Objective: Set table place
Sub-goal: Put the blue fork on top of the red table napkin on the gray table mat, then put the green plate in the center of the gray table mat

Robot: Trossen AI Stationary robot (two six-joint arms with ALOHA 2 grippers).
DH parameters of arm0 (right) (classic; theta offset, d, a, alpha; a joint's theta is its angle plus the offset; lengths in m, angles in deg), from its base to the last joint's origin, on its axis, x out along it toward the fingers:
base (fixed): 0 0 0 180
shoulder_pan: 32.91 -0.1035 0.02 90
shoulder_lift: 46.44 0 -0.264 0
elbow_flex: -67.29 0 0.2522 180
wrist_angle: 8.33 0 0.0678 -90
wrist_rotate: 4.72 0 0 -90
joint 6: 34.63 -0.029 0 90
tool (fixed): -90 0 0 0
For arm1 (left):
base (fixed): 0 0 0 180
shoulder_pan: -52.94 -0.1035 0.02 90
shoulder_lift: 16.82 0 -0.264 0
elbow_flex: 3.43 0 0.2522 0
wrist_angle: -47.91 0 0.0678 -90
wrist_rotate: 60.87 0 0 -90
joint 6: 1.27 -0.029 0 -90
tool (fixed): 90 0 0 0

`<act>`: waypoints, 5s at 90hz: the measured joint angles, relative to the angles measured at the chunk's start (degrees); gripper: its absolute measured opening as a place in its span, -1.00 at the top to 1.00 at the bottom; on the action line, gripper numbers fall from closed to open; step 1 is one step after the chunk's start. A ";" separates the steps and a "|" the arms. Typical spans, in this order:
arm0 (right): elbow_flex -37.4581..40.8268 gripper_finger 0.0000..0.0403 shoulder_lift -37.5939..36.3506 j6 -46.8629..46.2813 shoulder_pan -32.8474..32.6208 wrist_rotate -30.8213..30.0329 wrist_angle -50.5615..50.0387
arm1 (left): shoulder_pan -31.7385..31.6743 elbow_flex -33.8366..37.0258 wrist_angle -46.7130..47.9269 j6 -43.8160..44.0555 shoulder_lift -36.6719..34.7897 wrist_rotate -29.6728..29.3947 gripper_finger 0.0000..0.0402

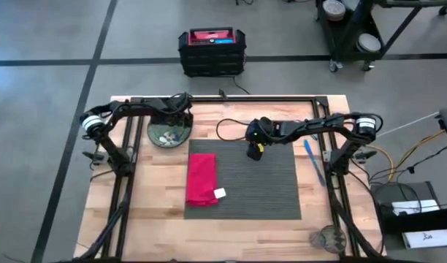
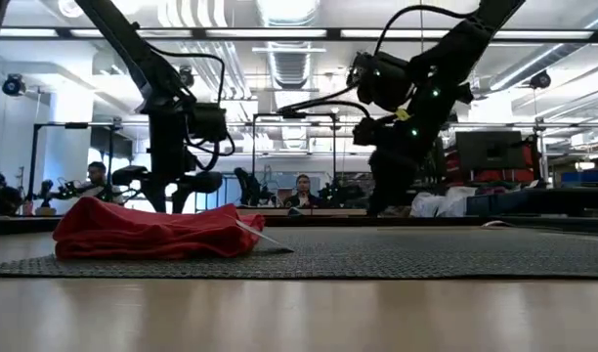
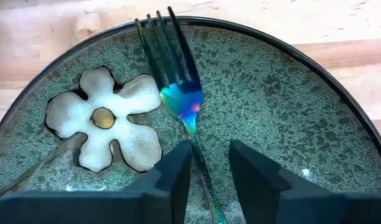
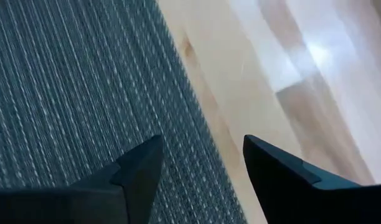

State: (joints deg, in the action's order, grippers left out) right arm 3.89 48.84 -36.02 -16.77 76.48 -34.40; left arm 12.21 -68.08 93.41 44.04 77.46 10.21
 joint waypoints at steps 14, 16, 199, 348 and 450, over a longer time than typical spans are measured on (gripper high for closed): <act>2.49 0.00 0.00 0.66 0.00 -0.01 1.34 | 0.06 -0.02 0.04 0.23 0.02 0.15 0.80; 2.81 0.00 0.00 0.86 0.00 -0.01 1.33 | 0.06 -0.02 0.13 0.13 0.04 0.17 0.84; 5.21 0.08 0.02 7.04 -0.13 6.32 4.49 | 53.83 -37.01 44.68 49.69 18.41 4.90 1.00; 5.14 0.05 -11.38 9.48 -0.39 12.36 -2.42 | 52.58 -31.62 42.08 18.24 12.43 -3.12 0.20; 5.10 -0.40 -1.21 -21.06 -8.06 13.64 22.15 | 39.41 6.64 23.79 -25.84 -27.13 -4.28 -0.13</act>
State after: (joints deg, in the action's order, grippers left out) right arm 8.99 47.63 -57.08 -24.83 90.13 -12.24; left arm 51.62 -61.44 117.20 18.20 50.33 5.94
